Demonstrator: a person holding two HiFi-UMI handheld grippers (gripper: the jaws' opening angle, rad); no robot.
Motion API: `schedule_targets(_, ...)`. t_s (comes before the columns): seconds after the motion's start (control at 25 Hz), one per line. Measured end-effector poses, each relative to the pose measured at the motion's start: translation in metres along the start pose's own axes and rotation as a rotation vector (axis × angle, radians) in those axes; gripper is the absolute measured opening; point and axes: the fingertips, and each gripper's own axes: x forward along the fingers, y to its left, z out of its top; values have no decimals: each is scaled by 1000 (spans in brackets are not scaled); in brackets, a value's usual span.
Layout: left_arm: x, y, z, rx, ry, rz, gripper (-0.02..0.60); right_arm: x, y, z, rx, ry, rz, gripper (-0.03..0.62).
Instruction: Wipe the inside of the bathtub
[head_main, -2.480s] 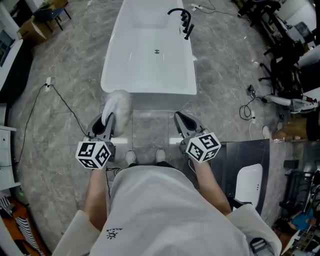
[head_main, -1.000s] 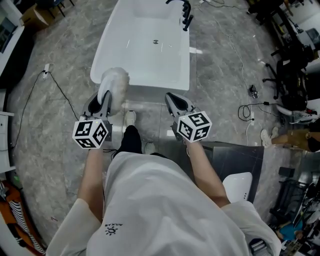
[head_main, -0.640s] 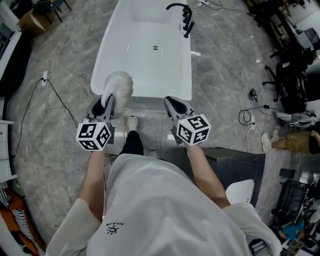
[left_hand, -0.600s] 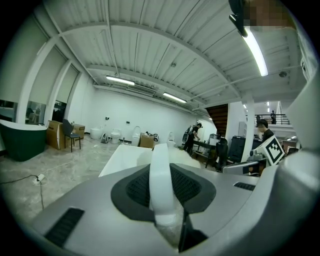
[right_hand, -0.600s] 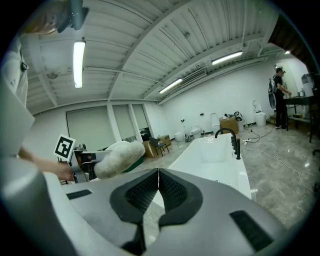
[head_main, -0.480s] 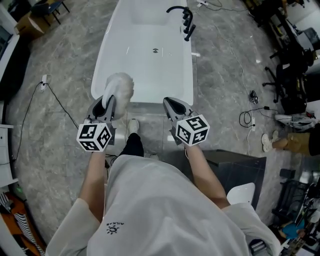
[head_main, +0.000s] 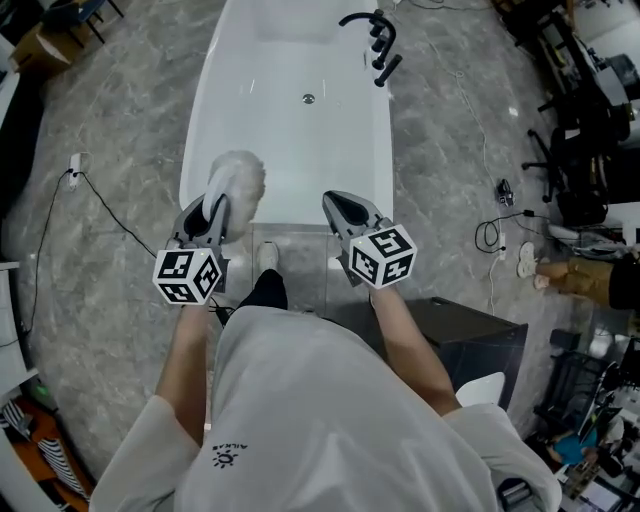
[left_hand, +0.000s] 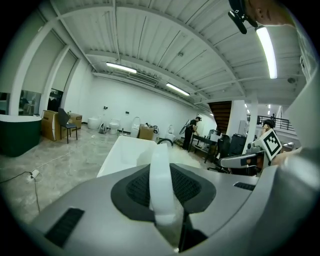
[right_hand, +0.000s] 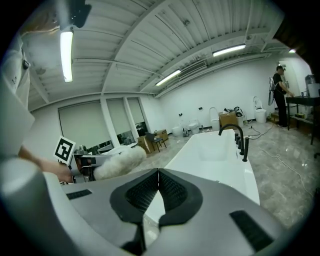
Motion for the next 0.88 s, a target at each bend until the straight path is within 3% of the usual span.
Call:
schedule_targets(0.48, 64, 79, -5, -23, 120, -40, 98, 96, -23, 3, 49, 90, -34, 20)
schedule_targets(0.88, 93, 116, -20, -45, 172, -44, 98, 126, -38, -5, 69, 154, -57, 20)
